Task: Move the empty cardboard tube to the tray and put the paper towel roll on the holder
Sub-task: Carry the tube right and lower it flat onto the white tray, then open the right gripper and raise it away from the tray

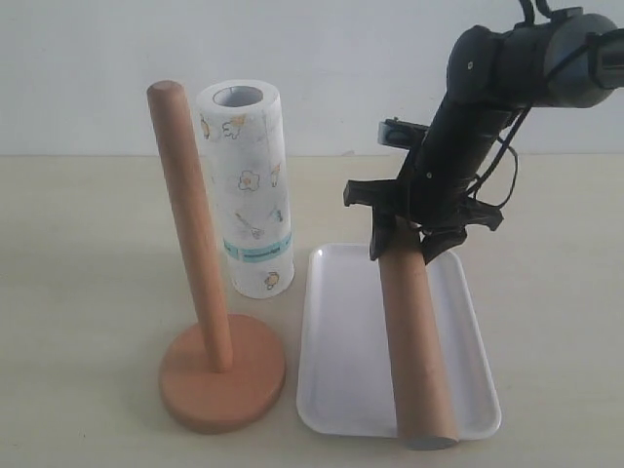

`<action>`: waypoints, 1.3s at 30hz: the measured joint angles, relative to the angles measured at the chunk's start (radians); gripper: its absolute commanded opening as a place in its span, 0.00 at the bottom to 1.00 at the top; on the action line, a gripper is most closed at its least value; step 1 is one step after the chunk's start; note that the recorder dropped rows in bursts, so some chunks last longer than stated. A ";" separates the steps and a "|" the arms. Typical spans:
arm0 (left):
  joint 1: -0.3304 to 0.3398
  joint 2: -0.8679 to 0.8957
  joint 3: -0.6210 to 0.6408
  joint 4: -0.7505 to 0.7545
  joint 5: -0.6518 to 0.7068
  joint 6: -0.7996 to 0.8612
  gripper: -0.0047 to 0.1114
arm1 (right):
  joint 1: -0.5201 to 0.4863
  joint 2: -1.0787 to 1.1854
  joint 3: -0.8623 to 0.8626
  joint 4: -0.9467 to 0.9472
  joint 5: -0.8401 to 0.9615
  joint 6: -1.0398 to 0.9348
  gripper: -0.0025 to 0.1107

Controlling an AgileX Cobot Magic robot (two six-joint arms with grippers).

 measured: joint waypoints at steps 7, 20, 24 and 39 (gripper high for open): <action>0.000 0.000 0.000 0.000 0.000 0.000 0.08 | 0.000 0.018 0.000 -0.016 -0.003 0.004 0.48; 0.000 0.000 0.000 0.000 0.000 0.000 0.08 | 0.000 0.018 0.000 -0.032 0.001 0.014 0.59; 0.000 0.000 0.000 0.000 0.000 0.000 0.08 | 0.000 0.018 -0.004 -0.034 0.047 0.016 0.59; 0.000 0.000 0.000 0.000 0.000 0.000 0.08 | 0.000 -0.079 -0.228 -0.109 0.216 -0.070 0.57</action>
